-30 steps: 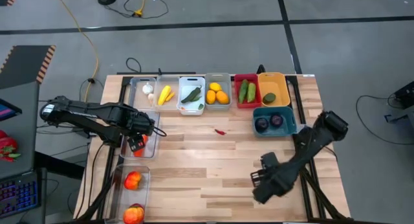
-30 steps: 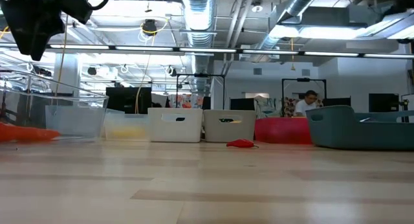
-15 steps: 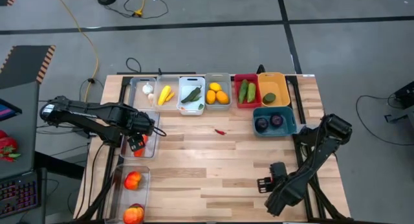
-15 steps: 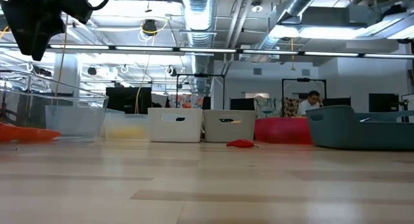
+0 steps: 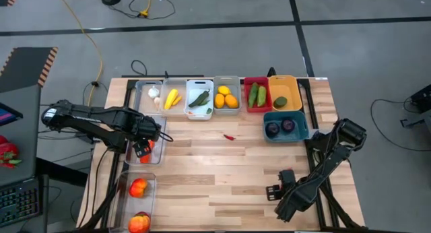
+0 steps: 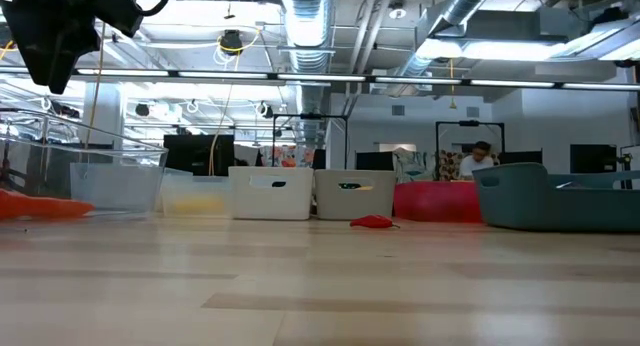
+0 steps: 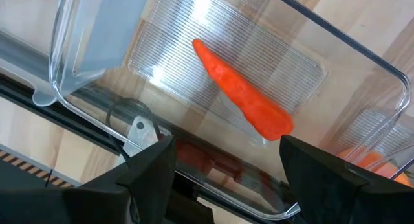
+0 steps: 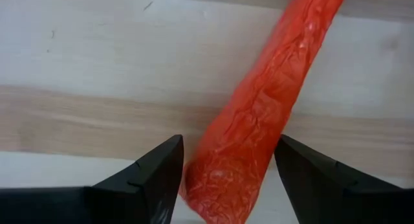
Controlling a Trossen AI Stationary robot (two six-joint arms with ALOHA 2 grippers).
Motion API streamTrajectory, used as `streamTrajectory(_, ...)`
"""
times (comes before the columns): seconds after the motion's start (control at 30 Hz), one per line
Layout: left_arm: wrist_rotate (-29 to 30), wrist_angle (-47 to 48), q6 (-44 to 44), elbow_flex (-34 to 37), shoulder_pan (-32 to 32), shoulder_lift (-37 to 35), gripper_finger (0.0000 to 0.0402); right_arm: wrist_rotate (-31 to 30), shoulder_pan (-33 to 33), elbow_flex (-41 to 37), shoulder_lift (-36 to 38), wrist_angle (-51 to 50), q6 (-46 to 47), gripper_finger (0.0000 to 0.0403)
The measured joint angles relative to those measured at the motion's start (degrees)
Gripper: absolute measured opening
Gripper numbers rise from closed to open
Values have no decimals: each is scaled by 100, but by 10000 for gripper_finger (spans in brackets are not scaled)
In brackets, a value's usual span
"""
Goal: Sort produce into baskets
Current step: Put the carrot into the top big transparent bin
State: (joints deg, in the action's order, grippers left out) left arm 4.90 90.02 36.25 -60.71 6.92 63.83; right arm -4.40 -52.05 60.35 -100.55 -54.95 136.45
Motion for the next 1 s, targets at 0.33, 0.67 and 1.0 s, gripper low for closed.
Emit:
streamTrajectory(0.33,9,-20,-25,0,0,0,263,0,-2,-4,0,61,-193,188)
streamTrajectory(0.67,331,-668,-288,-2,0,0,263,-3,7,-4,0,203,-211,166)
streamTrajectory(1.0,331,-2255,-1102,-2,1,0,263,-1302,315,-4,4,972,-1454,163)
